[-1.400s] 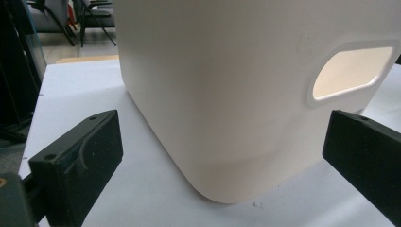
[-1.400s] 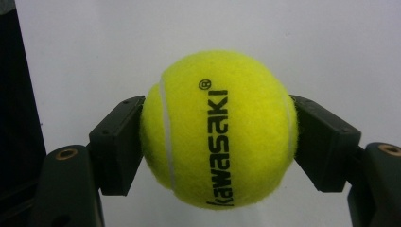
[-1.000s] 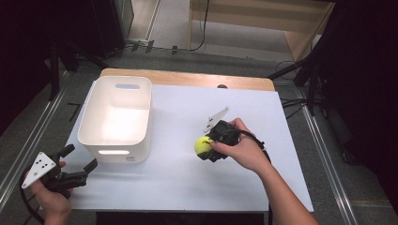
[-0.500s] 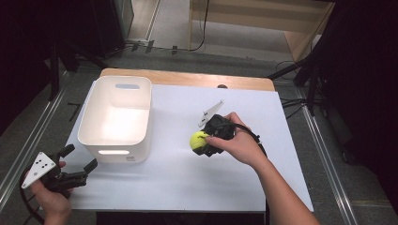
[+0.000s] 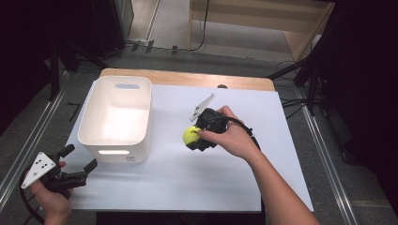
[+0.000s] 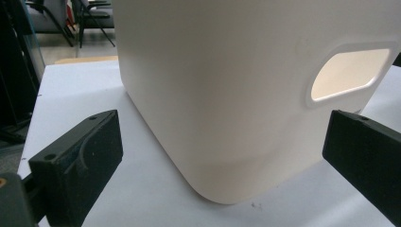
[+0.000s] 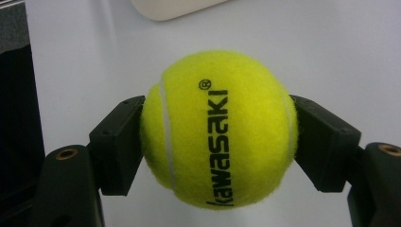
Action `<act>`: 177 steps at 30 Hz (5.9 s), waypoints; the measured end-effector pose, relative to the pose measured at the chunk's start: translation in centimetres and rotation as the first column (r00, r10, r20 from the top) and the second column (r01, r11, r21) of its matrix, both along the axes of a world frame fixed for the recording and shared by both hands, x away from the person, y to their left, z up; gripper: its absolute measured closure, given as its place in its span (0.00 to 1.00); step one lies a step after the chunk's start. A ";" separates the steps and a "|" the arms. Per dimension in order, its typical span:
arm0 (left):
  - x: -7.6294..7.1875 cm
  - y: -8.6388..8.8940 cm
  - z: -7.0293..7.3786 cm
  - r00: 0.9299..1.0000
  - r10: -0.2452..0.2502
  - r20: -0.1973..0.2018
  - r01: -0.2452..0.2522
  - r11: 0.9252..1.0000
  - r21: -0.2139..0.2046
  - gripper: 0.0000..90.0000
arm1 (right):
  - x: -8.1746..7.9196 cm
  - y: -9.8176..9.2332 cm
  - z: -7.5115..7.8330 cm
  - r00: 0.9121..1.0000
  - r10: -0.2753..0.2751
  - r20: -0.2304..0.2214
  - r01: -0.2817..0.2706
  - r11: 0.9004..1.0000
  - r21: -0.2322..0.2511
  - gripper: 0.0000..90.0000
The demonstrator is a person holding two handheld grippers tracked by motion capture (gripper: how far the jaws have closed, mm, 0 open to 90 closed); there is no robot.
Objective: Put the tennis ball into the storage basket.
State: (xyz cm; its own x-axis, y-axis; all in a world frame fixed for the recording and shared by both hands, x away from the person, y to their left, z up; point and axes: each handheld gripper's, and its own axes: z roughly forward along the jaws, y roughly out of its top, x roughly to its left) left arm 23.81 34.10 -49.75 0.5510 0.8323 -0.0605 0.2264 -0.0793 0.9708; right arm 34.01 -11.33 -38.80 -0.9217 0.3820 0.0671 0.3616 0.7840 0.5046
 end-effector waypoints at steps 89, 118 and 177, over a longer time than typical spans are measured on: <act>0.0 0.2 0.0 1.000 -0.009 0.005 0.009 1.000 -0.025 0.00 | 4.4 13.1 6.9 0.984 0.167 0.060 -0.170 0.985 0.039 0.27; 0.0 0.3 0.0 1.000 -0.011 0.005 0.012 1.000 -0.023 0.00 | 4.3 16.7 3.7 0.982 0.174 0.078 -0.172 0.985 -0.031 0.26; 0.0 0.0 0.0 1.000 -0.012 0.005 0.012 1.000 -0.006 0.00 | 1.1 5.2 2.7 0.985 0.042 0.168 -0.059 0.994 0.095 0.00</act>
